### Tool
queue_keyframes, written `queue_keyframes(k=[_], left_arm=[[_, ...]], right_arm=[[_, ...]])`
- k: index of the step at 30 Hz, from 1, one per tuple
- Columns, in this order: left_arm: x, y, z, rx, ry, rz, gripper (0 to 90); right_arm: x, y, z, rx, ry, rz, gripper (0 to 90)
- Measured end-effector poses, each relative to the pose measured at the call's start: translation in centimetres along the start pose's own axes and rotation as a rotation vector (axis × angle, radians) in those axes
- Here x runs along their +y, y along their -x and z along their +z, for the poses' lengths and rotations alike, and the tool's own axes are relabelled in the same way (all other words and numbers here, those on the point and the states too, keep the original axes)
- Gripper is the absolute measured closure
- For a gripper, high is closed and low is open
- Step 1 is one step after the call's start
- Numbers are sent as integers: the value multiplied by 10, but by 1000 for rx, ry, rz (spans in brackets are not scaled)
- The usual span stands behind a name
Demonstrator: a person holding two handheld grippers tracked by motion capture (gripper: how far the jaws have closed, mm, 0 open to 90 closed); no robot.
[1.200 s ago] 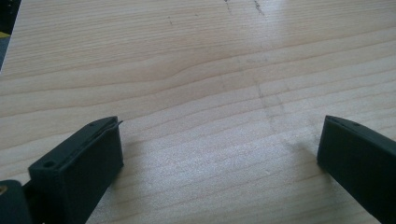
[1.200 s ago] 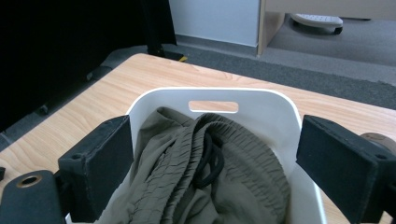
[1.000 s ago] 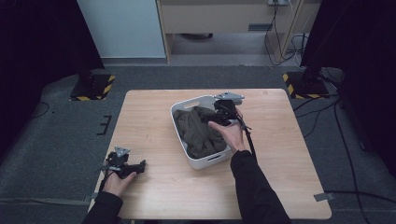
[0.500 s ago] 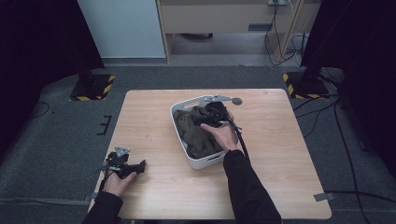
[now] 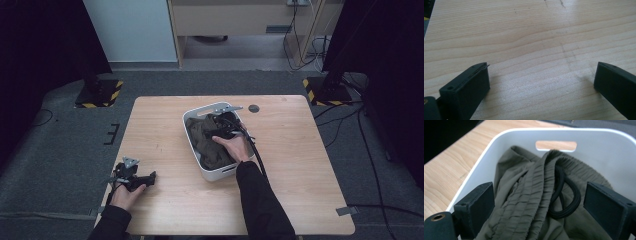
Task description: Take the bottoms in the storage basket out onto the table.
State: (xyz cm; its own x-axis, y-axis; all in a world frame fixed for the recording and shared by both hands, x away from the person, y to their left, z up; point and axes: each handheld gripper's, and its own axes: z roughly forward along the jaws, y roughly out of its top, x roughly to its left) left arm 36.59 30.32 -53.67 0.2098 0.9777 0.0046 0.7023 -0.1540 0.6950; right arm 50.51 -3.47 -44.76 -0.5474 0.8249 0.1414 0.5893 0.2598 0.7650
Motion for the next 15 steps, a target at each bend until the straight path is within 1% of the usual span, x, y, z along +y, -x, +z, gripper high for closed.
queue_keyframes(k=[5,10,13,15], left_arm=[[0,0,0,0,1,0,0],[0,0,0,0,1,0,0],[0,0,0,0,0,0,0],[0,0,0,0,0,0,0]], right_arm=[[-5,2,8,-12,-23,-3,70],[-9,3,14,-48,-50,-15,45],[-10,3,16,-46,-53,-23,32],[-10,3,19,-46,-58,-19,22]])
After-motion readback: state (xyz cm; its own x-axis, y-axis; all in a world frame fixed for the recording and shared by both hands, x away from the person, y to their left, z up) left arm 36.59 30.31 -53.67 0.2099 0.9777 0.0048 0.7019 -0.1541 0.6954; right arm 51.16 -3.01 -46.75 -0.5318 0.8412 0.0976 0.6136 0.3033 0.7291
